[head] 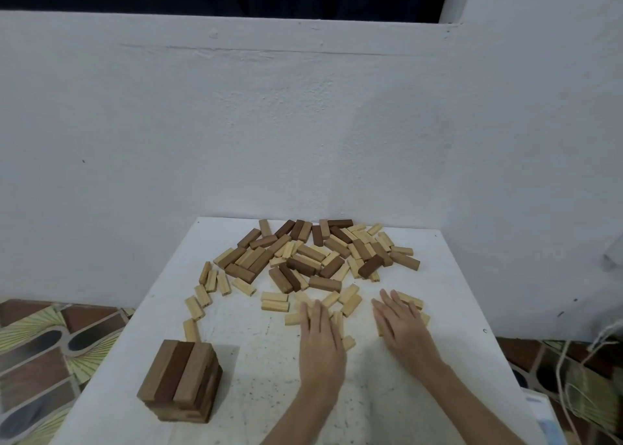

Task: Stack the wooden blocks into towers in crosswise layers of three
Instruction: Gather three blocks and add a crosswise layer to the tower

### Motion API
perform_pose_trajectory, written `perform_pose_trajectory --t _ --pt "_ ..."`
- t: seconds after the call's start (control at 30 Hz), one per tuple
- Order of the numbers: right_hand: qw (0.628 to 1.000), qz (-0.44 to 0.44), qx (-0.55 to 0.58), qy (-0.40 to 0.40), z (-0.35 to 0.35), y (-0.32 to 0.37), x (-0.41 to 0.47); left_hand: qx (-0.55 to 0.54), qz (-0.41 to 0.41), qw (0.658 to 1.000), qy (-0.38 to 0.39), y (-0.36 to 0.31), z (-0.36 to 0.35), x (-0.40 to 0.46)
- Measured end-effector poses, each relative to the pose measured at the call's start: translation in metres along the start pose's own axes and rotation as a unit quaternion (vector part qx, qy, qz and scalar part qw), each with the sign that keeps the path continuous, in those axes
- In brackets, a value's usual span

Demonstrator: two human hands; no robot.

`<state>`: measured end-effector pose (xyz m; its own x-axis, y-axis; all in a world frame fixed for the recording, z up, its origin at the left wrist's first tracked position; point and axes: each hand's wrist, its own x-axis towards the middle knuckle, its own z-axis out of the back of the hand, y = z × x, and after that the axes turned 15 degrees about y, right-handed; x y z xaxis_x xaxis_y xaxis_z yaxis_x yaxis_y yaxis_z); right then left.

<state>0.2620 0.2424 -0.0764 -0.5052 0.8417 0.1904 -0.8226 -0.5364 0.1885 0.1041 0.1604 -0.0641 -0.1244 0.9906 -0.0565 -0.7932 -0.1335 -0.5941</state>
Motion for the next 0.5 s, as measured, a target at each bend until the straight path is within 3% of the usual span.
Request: perform_pose_trajectory --t 0.13,0.2,0.3,0.5 --pt "0.999 -0.015 0.025 0.028 0.006 0.017 0.005 -0.117 -0.022 0.992 -0.043 -0.008 0.018 0.001" --pt "0.998 0.008 0.034 0.044 0.006 0.04 0.006 -0.119 -0.029 0.989 -0.078 0.003 0.037 0.006" --pt "0.993 0.085 0.059 0.058 -0.006 0.079 0.012 -0.107 0.029 0.988 -0.11 0.031 0.067 0.025" --pt "0.983 0.152 -0.02 0.101 -0.019 0.129 0.033 -0.058 0.079 0.995 0.006 0.058 0.091 0.053"
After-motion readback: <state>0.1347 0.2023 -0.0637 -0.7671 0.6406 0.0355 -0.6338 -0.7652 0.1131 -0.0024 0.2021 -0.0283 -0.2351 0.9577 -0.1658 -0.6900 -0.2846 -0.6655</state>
